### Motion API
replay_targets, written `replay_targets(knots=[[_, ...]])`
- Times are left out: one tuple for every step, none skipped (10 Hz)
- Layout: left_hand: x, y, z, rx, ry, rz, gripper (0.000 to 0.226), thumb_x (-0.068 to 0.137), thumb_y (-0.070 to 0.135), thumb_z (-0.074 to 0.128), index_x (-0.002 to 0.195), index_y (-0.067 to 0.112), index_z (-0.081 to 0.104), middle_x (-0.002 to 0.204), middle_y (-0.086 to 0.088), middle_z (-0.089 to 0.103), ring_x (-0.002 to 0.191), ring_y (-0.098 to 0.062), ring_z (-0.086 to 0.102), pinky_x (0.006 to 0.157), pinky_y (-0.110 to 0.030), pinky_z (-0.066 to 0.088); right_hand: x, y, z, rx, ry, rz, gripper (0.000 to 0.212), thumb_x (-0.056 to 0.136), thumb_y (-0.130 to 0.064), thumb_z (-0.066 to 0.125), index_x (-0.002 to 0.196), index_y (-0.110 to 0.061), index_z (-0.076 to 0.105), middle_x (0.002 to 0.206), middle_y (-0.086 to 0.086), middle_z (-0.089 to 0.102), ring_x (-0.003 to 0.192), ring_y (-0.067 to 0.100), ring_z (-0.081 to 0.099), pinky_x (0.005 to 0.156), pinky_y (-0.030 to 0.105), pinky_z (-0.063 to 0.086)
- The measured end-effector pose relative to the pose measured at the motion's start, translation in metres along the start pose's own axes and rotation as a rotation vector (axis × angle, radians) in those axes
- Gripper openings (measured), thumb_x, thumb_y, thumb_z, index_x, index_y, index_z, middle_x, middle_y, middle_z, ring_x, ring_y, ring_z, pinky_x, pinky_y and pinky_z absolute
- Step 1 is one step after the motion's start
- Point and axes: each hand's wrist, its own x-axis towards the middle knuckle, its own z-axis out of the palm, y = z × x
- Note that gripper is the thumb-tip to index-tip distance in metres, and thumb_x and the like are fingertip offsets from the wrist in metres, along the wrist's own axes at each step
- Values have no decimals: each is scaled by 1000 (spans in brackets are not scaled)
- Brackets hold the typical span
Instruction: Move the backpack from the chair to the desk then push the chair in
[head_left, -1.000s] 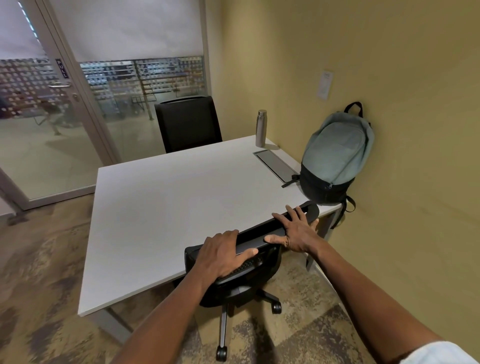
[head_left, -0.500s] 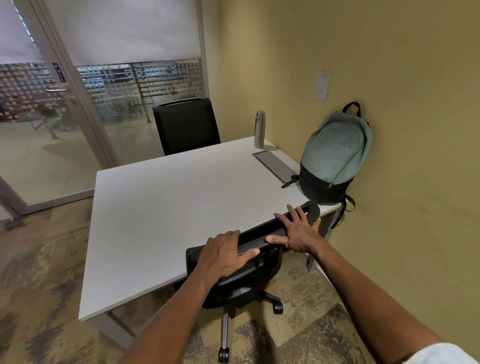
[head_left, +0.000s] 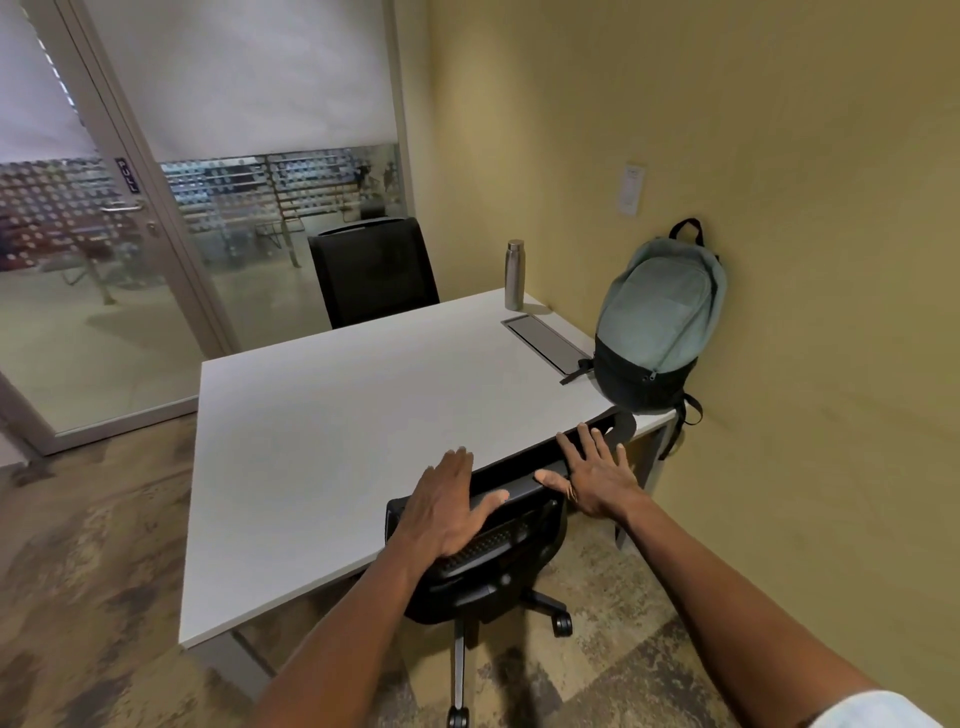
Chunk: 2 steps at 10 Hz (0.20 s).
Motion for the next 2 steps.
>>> replay_targets(knots=[[-9,-7,-7,-52,33,-18,92,92,74,20,159,13,8,168,-7,4,155,-20,2,125,-39,2,-13,-11,-2,26,65,21,91,88,-76,17,156,-20,-2,164,15,-10,151,30,-10,120,55,0],[-17,-12,-17,-62,76,1,85,95,69,21,159,13,7,168,-5,3,155,-18,0,124,-37,0,-24,-23,-4,42,187,32,88,91,-72,17,156,-16,1,164,16,-5,151,30,-7,122,53,2]])
